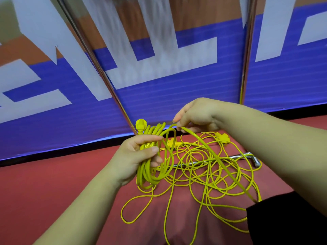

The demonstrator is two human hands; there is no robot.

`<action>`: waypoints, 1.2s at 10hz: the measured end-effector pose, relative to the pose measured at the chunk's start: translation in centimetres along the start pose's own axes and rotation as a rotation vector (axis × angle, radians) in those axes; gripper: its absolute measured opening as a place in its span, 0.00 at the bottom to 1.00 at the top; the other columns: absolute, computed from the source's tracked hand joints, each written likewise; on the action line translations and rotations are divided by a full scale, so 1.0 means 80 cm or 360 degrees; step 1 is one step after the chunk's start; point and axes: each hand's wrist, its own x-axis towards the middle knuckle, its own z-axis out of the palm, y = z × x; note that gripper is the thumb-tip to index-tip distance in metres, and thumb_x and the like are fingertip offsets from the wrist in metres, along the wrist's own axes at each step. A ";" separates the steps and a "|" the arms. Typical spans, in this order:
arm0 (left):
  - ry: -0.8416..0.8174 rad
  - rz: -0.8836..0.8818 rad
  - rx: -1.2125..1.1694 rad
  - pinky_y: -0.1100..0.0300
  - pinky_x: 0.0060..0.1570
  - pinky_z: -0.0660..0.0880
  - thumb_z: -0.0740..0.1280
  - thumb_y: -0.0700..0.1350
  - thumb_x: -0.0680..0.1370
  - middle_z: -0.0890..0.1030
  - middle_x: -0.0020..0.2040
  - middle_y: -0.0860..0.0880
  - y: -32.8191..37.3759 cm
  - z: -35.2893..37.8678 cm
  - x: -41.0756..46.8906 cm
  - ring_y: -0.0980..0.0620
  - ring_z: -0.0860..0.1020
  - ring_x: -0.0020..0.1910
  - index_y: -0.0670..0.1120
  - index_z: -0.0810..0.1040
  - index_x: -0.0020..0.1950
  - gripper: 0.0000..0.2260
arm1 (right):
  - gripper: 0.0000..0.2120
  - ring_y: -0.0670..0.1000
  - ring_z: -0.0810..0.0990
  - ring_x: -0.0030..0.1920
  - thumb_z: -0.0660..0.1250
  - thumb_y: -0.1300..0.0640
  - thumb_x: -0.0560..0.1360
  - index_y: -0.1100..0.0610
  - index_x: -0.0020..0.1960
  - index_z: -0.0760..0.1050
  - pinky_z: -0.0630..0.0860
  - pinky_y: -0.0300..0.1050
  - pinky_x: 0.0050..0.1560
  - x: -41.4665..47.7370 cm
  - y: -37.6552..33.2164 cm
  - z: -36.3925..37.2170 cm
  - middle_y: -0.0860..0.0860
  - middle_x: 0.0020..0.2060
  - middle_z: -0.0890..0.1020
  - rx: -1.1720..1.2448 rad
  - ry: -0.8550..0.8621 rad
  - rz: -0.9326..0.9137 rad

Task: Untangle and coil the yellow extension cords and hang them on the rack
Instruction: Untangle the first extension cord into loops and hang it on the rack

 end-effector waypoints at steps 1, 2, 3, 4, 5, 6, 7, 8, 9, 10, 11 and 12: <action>0.0079 0.0022 -0.0136 0.55 0.41 0.84 0.71 0.39 0.71 0.83 0.40 0.37 -0.008 0.009 0.006 0.39 0.86 0.44 0.45 0.83 0.55 0.13 | 0.08 0.41 0.80 0.30 0.68 0.65 0.77 0.60 0.56 0.80 0.75 0.33 0.26 0.012 0.001 0.016 0.55 0.51 0.85 0.0340 0.0099 0.0051; 0.0176 0.0083 -0.0223 0.51 0.49 0.83 0.67 0.38 0.76 0.84 0.42 0.42 -0.012 0.022 0.015 0.39 0.85 0.48 0.45 0.80 0.57 0.11 | 0.04 0.45 0.81 0.40 0.69 0.65 0.77 0.58 0.45 0.79 0.80 0.34 0.32 0.022 0.002 0.026 0.53 0.47 0.84 0.0570 0.0154 0.0067; 0.0217 0.0118 -0.0241 0.50 0.51 0.83 0.63 0.35 0.80 0.81 0.38 0.47 -0.013 0.031 0.016 0.38 0.85 0.49 0.46 0.79 0.58 0.10 | 0.06 0.46 0.80 0.42 0.69 0.66 0.77 0.58 0.42 0.77 0.80 0.34 0.30 0.016 -0.001 0.034 0.52 0.41 0.81 0.0738 0.0235 0.0006; 0.0245 0.0079 -0.0336 0.50 0.48 0.83 0.63 0.35 0.81 0.78 0.35 0.47 -0.013 0.040 0.019 0.39 0.85 0.46 0.45 0.78 0.58 0.10 | 0.05 0.46 0.81 0.42 0.70 0.67 0.76 0.60 0.42 0.78 0.80 0.36 0.32 0.013 -0.004 0.041 0.54 0.46 0.81 0.0833 0.0326 -0.0034; 0.0203 0.0057 -0.0452 0.50 0.47 0.84 0.62 0.35 0.81 0.79 0.34 0.48 -0.010 0.052 0.019 0.40 0.86 0.43 0.45 0.76 0.58 0.09 | 0.04 0.47 0.81 0.39 0.71 0.67 0.75 0.61 0.44 0.78 0.80 0.35 0.30 0.012 -0.006 0.046 0.54 0.44 0.81 0.0900 0.0422 -0.0070; 0.0210 0.0045 -0.0534 0.49 0.47 0.82 0.62 0.36 0.81 0.80 0.35 0.48 -0.008 0.063 0.022 0.40 0.85 0.41 0.45 0.76 0.59 0.09 | 0.03 0.48 0.81 0.36 0.72 0.67 0.74 0.62 0.44 0.79 0.77 0.34 0.26 0.011 -0.009 0.052 0.54 0.39 0.80 0.0937 0.0517 -0.0101; 0.0221 0.0028 -0.0608 0.48 0.46 0.83 0.66 0.39 0.77 0.80 0.42 0.41 -0.007 0.067 0.025 0.32 0.81 0.50 0.46 0.77 0.58 0.10 | 0.05 0.48 0.81 0.31 0.74 0.66 0.73 0.61 0.41 0.79 0.79 0.37 0.28 0.013 -0.010 0.054 0.55 0.36 0.80 0.0948 0.0588 -0.0146; 0.0210 0.0022 -0.0622 0.51 0.40 0.82 0.67 0.41 0.74 0.79 0.38 0.43 -0.003 0.066 0.025 0.37 0.83 0.43 0.46 0.77 0.57 0.12 | 0.05 0.48 0.82 0.35 0.74 0.66 0.72 0.61 0.41 0.79 0.80 0.36 0.32 0.013 -0.011 0.052 0.55 0.38 0.82 0.0937 0.0561 -0.0181; 0.0188 0.0066 -0.0641 0.53 0.35 0.80 0.67 0.39 0.74 0.77 0.37 0.42 0.002 0.062 0.023 0.46 0.81 0.32 0.45 0.76 0.61 0.15 | 0.04 0.47 0.83 0.38 0.75 0.64 0.73 0.60 0.43 0.80 0.80 0.36 0.32 0.013 -0.010 0.043 0.54 0.39 0.83 0.0765 0.0486 -0.0208; 0.0214 0.0093 -0.0671 0.55 0.32 0.77 0.67 0.41 0.75 0.75 0.37 0.42 0.007 0.056 0.022 0.47 0.76 0.29 0.46 0.77 0.63 0.16 | 0.04 0.47 0.83 0.38 0.74 0.59 0.74 0.59 0.46 0.80 0.82 0.39 0.38 0.013 -0.006 0.034 0.56 0.42 0.85 0.0454 0.0373 -0.0182; 0.0203 0.0127 -0.0690 0.57 0.29 0.74 0.72 0.39 0.73 0.72 0.35 0.43 0.011 0.048 0.019 0.49 0.73 0.27 0.47 0.78 0.62 0.18 | 0.03 0.47 0.83 0.39 0.71 0.59 0.76 0.58 0.49 0.82 0.81 0.39 0.40 0.012 -0.001 0.029 0.55 0.44 0.86 0.0215 0.0264 -0.0269; 0.0163 0.0140 -0.0635 0.58 0.27 0.73 0.70 0.36 0.70 0.71 0.32 0.42 0.015 0.037 0.014 0.50 0.72 0.25 0.47 0.80 0.61 0.20 | 0.06 0.47 0.83 0.40 0.70 0.61 0.76 0.57 0.51 0.84 0.79 0.36 0.39 0.010 0.005 0.027 0.54 0.41 0.86 -0.0093 0.0151 -0.0491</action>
